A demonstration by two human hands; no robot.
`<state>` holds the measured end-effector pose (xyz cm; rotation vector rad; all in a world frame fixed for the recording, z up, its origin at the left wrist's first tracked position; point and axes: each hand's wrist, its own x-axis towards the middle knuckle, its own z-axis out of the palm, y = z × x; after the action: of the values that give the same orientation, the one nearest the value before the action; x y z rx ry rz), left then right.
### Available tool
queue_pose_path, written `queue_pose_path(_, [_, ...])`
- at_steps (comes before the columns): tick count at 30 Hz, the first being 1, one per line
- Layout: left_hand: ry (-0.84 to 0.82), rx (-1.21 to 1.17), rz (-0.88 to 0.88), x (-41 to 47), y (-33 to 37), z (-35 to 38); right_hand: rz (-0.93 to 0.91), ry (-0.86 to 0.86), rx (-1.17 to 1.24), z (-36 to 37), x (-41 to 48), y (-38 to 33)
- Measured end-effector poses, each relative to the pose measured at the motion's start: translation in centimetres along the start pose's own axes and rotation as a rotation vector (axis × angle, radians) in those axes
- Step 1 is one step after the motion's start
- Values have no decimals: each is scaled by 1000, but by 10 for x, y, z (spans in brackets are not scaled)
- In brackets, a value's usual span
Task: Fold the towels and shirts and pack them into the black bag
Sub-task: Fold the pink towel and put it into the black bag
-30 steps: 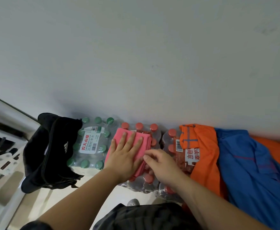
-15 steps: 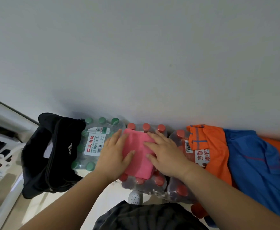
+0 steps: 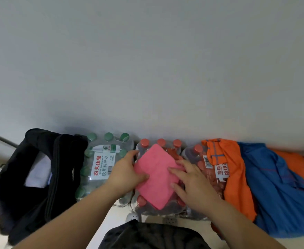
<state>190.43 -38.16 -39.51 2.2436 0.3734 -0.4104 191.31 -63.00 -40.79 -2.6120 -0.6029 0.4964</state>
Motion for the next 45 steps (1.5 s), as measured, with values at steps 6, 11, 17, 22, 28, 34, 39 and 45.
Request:
queue_pose_path(6, [-46, 75, 220, 29, 17, -16, 96, -43, -27, -3, -18, -21])
queue_pose_path(11, [-104, 267, 342, 53, 28, -19, 97, -26, -98, -32, -3, -31])
queue_pose_path(17, [-293, 670, 389, 64, 23, -16, -1, -66, -158, -52, 59, -21])
queue_pose_path(22, [-324, 720, 337, 70, 38, -11, -79, -229, -268, -46, 90, -5])
queue_pose_path(28, [-242, 735, 350, 78, 53, -16, -161, -163, -244, -48, 105, 1])
queue_pose_path(34, [202, 761, 641, 77, 50, -13, -184, 283, -202, -52, 96, 1])
queue_pose_path(39, [158, 686, 709, 34, 13, 0, -181, 135, -185, -34, 47, 1])
queue_pose_path(45, [-4, 764, 692, -1, -26, 10, -236, 17, -203, -5, 4, 5])
